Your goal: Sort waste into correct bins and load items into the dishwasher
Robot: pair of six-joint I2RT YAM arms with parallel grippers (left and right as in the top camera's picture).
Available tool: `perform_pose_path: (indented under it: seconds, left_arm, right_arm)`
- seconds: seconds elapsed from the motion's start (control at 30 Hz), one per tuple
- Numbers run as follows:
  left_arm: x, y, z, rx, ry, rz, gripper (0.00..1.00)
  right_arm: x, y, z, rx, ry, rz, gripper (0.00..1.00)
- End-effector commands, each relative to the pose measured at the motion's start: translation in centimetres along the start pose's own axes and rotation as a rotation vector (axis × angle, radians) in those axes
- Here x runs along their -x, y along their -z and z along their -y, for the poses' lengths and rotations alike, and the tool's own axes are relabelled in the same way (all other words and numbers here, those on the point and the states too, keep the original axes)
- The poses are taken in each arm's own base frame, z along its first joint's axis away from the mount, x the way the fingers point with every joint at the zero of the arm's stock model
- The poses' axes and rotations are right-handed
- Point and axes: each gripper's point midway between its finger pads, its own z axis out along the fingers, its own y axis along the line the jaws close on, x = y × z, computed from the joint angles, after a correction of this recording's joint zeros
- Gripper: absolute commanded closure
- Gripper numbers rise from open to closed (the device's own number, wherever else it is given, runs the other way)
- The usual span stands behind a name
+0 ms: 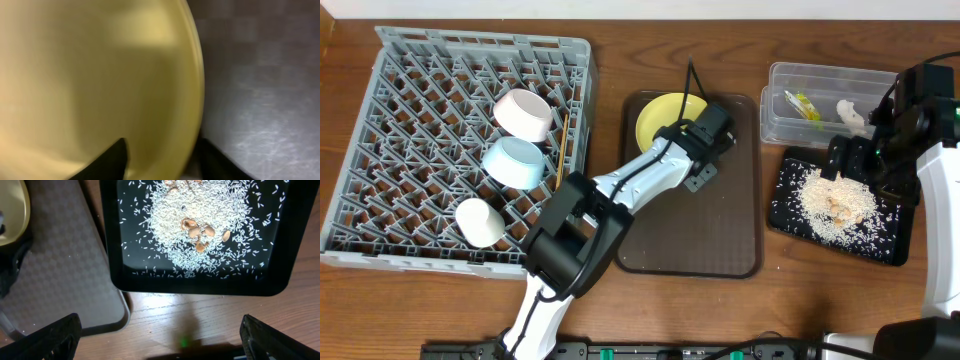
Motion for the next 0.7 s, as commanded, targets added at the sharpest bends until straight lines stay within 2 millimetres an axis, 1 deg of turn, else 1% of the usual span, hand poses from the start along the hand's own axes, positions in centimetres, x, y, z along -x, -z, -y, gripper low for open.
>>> perform_pose_path:
  seconds: [0.0, 0.03, 0.1, 0.2, 0.37, 0.4, 0.5, 0.67]
  left_arm:
    - [-1.1, -1.4, 1.0, 0.001, -0.035, -0.045, 0.70]
    - [-1.1, -1.5, 1.1, 0.000, -0.037, -0.048, 0.76]
    - [-1.3, -1.7, 1.2, -0.001, -0.039, -0.054, 0.80]
    - [-1.8, -2.2, 1.0, 0.016, -0.041, -0.072, 0.81]
    - [-2.4, -2.5, -0.7, 0.117, -0.048, -0.102, 0.81]
    - [-2.3, -2.4, -1.1, 0.144, -0.049, -0.104, 0.85]
    - [-2.4, -2.2, -2.2, 0.217, -0.054, -0.112, 0.85]
    - [-2.3, -2.0, -2.5, 0.263, -0.065, -0.116, 0.92]
  right_arm:
    - [0.3, 0.6, -0.1, 0.009, -0.001, 0.021, 0.01]
    - [0.3, 0.6, -0.1, 0.009, -0.001, 0.021, 0.01]
    - [0.3, 0.6, -0.1, 0.009, -0.001, 0.021, 0.01]
    - [0.3, 0.6, -0.1, 0.009, -0.001, 0.021, 0.01]
    - [0.3, 0.6, -0.1, 0.009, -0.001, 0.021, 0.01]
    - [0.3, 0.6, -0.1, 0.009, -0.001, 0.021, 0.01]
    - [0.3, 0.6, -0.1, 0.009, -0.001, 0.021, 0.01]
    - [0.3, 0.6, -0.1, 0.009, -0.001, 0.021, 0.01]
